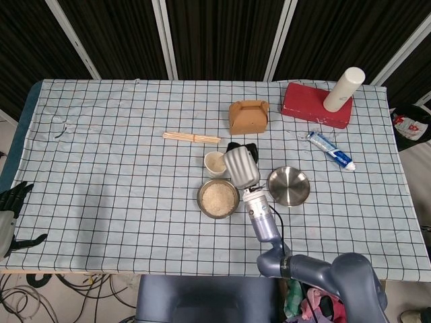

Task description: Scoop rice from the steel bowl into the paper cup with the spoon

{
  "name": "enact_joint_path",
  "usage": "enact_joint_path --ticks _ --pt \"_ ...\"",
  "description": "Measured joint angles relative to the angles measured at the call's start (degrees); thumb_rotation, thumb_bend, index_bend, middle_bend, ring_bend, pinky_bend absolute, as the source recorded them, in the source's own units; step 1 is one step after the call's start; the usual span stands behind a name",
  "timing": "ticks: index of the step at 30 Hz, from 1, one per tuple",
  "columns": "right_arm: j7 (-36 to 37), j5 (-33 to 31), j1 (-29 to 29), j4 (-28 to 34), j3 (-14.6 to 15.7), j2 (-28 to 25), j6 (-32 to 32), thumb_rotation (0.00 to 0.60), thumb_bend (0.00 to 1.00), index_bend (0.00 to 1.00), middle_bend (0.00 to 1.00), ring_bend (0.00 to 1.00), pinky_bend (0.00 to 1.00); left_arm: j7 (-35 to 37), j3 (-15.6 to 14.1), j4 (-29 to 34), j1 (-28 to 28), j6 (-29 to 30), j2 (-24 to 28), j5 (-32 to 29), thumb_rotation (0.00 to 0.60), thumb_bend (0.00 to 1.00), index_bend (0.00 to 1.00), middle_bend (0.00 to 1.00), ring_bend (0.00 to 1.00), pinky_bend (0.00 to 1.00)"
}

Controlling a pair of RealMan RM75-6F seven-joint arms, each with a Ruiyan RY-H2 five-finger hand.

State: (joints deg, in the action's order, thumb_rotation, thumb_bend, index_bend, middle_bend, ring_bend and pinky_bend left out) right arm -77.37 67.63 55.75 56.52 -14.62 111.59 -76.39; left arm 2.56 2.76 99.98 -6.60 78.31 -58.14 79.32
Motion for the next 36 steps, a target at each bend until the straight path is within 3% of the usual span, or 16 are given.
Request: enact_joint_path --ticks 6,26,36 --pt "-1.8 5.1 0.9 -3.3 3.9 -1.1 1.1 0.6 0.42 0.63 1.0 1.0 1.0 0.0 0.0 0.1 0.0 -0.1 0.0 -0.1 0.6 0.02 0.0 0.0 0.0 0.0" --pt "-2.2 8.2 -0.8 -1.5 3.5 -2.4 0.1 0.6 0.42 0.63 1.0 1.0 1.0 -1.1 0.0 -0.1 -0.1 0.1 -0.4 -0.3 0.6 0.02 0.0 0.0 0.0 0.0" --pt "-7.4 12.4 -0.2 -1.8 7.2 -4.0 2.9 0.6 0.42 0.63 1.0 1.0 1.0 -1.5 -0.1 -0.2 0.0 0.4 -0.6 0.0 0.6 0.02 0.0 0.0 0.0 0.0"
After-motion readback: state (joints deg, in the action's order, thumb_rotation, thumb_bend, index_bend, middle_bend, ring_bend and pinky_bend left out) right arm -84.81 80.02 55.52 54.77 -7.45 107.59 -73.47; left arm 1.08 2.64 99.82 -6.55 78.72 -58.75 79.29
